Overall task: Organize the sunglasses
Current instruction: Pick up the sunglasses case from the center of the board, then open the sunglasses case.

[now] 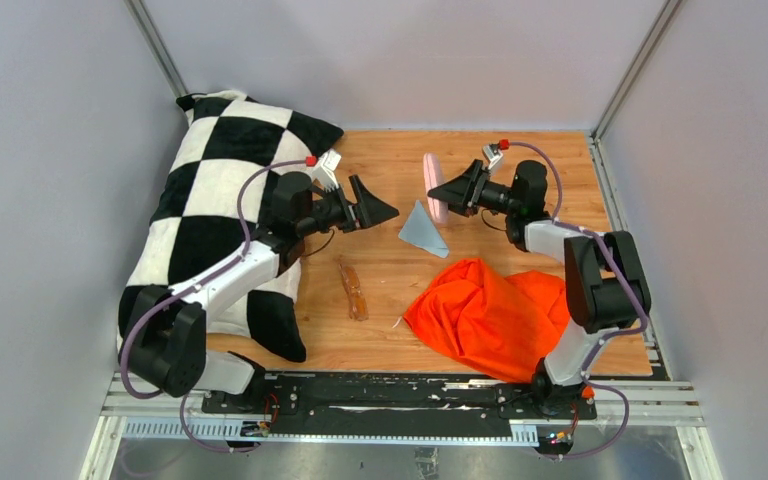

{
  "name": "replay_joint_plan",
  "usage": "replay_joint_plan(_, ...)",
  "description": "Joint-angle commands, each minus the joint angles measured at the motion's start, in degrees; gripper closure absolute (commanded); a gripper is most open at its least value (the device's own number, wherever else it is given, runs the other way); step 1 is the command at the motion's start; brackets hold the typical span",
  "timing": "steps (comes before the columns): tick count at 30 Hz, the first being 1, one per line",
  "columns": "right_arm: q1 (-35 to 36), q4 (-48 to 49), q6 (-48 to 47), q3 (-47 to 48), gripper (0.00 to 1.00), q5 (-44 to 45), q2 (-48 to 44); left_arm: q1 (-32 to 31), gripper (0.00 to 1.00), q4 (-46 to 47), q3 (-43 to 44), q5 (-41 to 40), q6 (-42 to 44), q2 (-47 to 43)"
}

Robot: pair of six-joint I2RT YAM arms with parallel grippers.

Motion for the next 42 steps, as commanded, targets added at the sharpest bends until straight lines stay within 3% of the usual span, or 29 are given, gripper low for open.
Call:
replay_joint_plan(1, 0.29, 39.65, 29.73, -2.58, 0.68, -8.93, 5.99, 0.22, 0.00, 11.18, 3.49, 9.72, -3.95, 3.16)
replay_joint_plan(3, 0.65, 51.70, 39.43, -2.49, 0.69, -8.16, 9.59, 0.21, 0.00, 15.20, 3.45, 9.99, -6.67, 4.40)
replay_joint_plan(4, 1.21, 52.44, 40.47, -2.62, 0.70, -7.91, 10.41, 0.21, 0.00, 16.81, 3.71, 10.31, -7.93, 5.35)
replay_joint_plan(11, 5.99, 52.58, 39.47, -2.21, 0.71, -8.11, 11.01, 0.29, 0.00, 24.11, 7.33, 12.02, -13.92, 13.11)
replay_joint_plan(17, 7.31, 52.60, 40.03, -1.61, 0.70, -9.21, 10.15, 0.77, 0.00, 26.13, 7.05, 11.31, -14.95, 13.93)
replay_joint_plan(25, 8.16, 52.60, 41.50, -1.08, 0.70, -10.06, 9.64, 1.77, 0.05, 37.98, 5.62, 12.44, -22.64, 16.99)
replay_joint_plan(42, 9.98, 52.60, 42.88, -0.04, 0.71, -10.17, 9.72, 1.79, 0.18, 36.39, 6.77, 12.17, -22.05, 18.69)
